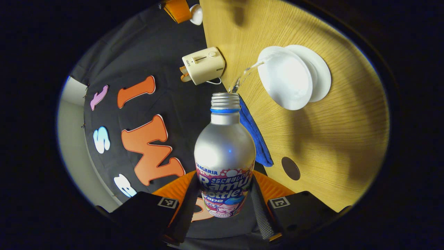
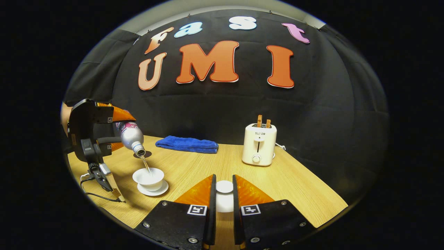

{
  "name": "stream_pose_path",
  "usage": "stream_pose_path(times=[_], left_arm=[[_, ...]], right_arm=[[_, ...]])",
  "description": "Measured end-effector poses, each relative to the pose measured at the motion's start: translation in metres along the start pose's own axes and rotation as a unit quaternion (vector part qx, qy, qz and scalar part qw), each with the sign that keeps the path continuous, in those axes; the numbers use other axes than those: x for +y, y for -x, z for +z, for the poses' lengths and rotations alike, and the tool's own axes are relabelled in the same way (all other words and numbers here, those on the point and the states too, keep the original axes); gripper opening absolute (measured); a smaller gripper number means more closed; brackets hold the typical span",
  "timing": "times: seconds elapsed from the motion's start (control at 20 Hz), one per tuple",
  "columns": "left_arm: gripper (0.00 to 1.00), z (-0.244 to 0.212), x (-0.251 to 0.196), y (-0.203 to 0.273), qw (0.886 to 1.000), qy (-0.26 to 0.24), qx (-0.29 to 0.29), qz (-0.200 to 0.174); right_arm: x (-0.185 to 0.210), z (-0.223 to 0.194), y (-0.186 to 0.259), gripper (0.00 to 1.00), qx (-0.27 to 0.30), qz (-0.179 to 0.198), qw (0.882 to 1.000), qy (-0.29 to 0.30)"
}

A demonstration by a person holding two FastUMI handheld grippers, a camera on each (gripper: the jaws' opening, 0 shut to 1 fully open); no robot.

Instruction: Open the teacup lid with one hand, grasp the water bottle and pour water into the teacup with the other hand; after pouring, place the water bottle on the coaster and then close the teacup lid.

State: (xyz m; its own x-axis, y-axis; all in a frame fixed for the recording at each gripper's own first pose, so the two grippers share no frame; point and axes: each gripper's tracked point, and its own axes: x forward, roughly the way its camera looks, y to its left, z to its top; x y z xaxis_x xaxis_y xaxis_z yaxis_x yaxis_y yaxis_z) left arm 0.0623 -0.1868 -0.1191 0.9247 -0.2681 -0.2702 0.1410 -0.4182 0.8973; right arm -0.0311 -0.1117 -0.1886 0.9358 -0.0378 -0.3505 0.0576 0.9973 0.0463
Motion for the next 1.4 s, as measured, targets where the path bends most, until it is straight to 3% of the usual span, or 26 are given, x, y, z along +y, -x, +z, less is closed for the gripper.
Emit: stream_pose_path(times=[0.6, 0.65, 0.8, 1.4], left_arm=[[0.77, -0.0052, -0.006, 0.0023, 0.999, -0.049, 0.01, -0.011], [0.84, -0.0049, -0.0068, 0.0009, 0.998, -0.055, 0.009, -0.012], [0.77, -0.0071, -0.005, 0.0031, 0.998, -0.067, 0.011, -0.014], [0.83, -0.005, -0.0033, 0.0047, 0.993, -0.115, 0.009, -0.01]], right_arm=[[-0.0009, -0.0041, 0.0006, 0.21, 0.005, 0.001, 1.0, -0.003], [0.0, -0.0038, -0.0002, 0.21, 0.006, 0.003, 1.0, -0.003], [0.0003, -0.003, -0.0004, 0.21, 0.006, 0.003, 1.0, -0.005], [0.0053, -0.0062, 0.001, 0.21, 0.01, 0.009, 1.0, 0.007]])
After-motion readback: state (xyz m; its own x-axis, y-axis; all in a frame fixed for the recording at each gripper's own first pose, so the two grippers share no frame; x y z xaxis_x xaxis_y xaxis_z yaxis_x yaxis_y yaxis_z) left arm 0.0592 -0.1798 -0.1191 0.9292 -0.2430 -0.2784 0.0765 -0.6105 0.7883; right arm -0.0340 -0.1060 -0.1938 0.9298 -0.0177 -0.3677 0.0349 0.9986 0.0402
